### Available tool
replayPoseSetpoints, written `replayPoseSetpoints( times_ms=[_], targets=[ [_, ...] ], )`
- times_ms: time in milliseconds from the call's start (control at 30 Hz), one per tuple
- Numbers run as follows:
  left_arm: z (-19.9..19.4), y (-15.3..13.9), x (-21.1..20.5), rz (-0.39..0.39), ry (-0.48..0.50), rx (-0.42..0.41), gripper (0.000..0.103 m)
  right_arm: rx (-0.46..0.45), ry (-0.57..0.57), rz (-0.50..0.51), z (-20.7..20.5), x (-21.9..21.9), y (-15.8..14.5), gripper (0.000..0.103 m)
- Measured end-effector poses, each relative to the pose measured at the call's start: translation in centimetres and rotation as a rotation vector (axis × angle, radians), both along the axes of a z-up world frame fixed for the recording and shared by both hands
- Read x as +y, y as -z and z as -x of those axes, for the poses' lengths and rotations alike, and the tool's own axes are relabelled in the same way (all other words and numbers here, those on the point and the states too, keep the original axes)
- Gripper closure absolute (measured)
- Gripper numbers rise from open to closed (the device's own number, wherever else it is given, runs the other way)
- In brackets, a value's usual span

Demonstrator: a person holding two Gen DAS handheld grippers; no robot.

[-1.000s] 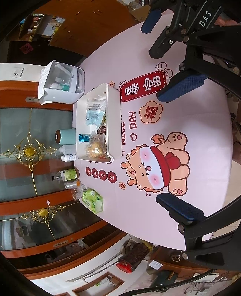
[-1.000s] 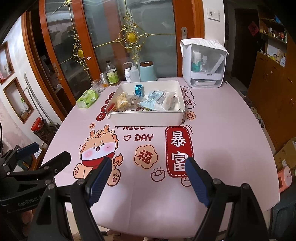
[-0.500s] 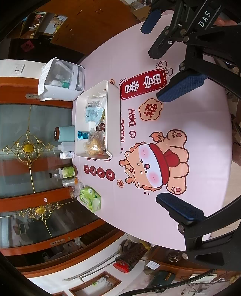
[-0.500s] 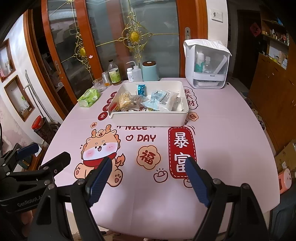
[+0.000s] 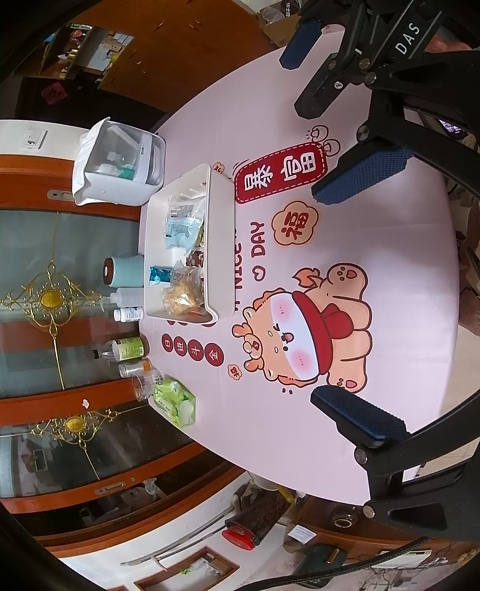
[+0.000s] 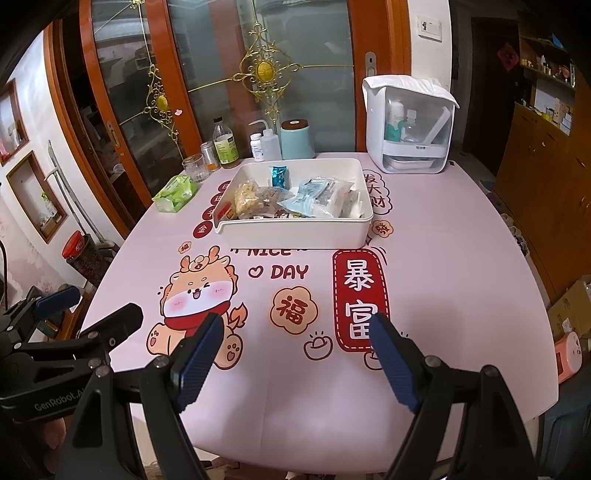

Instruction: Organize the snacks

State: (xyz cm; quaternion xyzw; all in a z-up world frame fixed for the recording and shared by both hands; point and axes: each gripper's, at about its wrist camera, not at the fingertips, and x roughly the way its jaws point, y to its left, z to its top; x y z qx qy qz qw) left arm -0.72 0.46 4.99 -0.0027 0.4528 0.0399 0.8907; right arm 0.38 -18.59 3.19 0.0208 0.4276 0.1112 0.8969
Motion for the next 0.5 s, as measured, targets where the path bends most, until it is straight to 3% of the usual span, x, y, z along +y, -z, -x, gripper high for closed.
replayPoseSetpoints(
  times_ms=[500],
  targets=[
    [-0.3, 0.2, -0.7, 0.01, 0.016, 0.017, 0.005, 0.012, 0.012, -0.001, 0.0, -1.2, 0.2, 0.021]
  ],
)
